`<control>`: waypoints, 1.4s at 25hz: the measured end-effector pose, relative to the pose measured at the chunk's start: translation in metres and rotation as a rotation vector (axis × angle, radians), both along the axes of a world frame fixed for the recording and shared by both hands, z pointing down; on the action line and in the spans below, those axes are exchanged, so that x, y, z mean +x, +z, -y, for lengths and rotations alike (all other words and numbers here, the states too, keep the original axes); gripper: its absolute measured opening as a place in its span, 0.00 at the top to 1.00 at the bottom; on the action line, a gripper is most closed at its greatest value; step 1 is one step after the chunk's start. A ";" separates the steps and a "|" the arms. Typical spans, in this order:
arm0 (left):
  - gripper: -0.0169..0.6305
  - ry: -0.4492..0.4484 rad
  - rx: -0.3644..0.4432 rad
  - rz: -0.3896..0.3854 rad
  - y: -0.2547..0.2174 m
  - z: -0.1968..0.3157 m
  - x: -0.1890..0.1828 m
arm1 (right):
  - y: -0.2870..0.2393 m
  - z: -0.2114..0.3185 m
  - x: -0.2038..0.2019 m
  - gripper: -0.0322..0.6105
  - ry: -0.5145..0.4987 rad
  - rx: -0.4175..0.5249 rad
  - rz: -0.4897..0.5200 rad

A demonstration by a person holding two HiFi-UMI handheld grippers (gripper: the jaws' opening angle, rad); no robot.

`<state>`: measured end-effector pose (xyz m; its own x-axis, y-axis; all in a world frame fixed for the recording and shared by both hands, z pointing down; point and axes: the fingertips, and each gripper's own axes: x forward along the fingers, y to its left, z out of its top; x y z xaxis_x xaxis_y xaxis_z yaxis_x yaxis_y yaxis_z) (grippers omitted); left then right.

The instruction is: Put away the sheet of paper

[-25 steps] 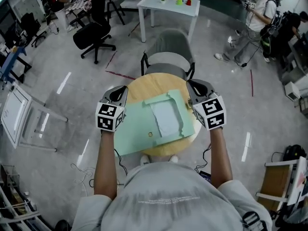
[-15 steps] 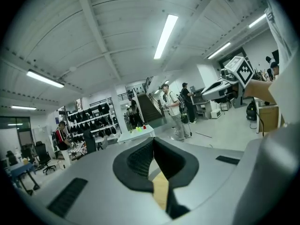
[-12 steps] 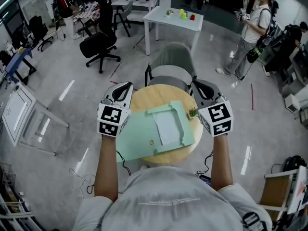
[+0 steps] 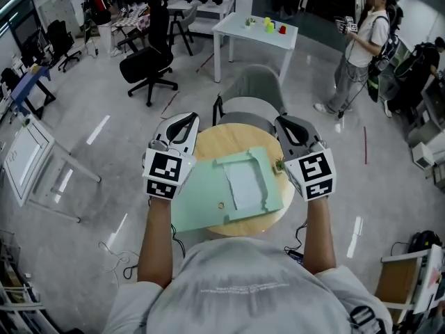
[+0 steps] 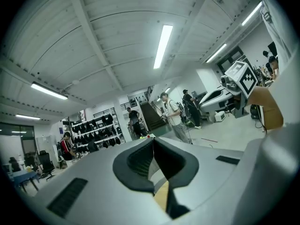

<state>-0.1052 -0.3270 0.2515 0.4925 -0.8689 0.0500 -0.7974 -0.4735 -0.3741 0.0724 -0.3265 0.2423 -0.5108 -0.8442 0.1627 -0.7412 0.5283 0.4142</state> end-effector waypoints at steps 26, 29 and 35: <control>0.94 0.026 0.007 -0.011 0.012 -0.016 0.004 | 0.020 -0.007 -0.007 0.91 -0.013 0.007 0.019; 0.94 0.027 0.002 -0.012 0.016 -0.017 0.000 | 0.024 -0.006 -0.011 0.91 -0.005 0.000 0.027; 0.94 0.034 -0.012 -0.014 0.019 -0.018 -0.001 | 0.028 -0.006 -0.011 0.91 0.009 -0.012 0.051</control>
